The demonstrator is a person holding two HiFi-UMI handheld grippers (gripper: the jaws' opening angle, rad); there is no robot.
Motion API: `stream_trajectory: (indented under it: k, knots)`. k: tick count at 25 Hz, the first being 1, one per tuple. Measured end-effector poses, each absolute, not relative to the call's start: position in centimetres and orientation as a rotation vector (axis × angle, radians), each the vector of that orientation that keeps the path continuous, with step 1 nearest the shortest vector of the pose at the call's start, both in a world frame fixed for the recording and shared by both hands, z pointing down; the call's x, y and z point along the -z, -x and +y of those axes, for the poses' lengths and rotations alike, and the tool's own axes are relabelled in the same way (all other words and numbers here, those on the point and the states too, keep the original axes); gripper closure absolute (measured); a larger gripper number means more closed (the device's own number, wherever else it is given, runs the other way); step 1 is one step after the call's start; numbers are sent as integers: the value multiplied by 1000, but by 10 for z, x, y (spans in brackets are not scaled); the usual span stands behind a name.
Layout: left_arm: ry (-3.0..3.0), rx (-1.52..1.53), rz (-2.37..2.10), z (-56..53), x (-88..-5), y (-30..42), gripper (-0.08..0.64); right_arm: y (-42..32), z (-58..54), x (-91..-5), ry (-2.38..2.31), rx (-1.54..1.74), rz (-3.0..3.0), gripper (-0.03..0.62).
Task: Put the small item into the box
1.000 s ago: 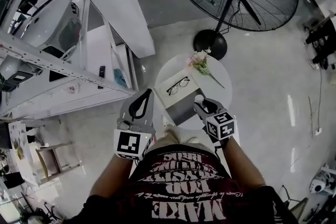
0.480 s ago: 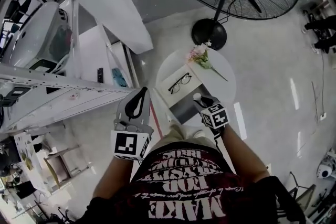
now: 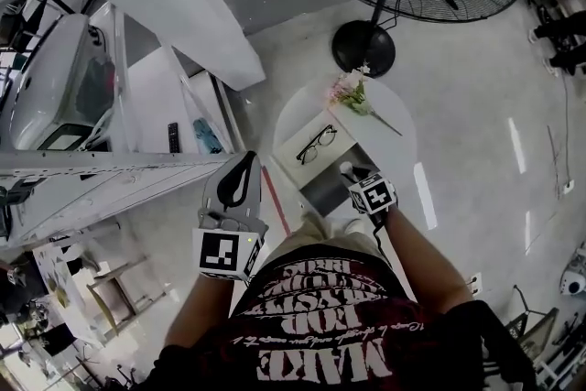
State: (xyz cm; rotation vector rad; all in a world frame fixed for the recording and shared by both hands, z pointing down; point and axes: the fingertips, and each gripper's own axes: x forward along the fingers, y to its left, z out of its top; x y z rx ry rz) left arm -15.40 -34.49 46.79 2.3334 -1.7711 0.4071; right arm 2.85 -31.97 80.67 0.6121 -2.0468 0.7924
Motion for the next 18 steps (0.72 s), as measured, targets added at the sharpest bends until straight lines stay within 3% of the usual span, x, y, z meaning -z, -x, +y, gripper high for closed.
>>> stream_trajectory:
  k: [10,15,18]
  knots:
    - [-2371,-427,-1706,-370,-468,149,560,-32,-319,-848,-623,-783,-1893,433]
    - [-2422,-376,-1661,-381,-464,142,560,-32,-319,-841,-638,-814,-1887,342]
    - [-2460,-348,-1619,-387,-459,132,560,-43,-325,-822,-688,-802,-1906,322]
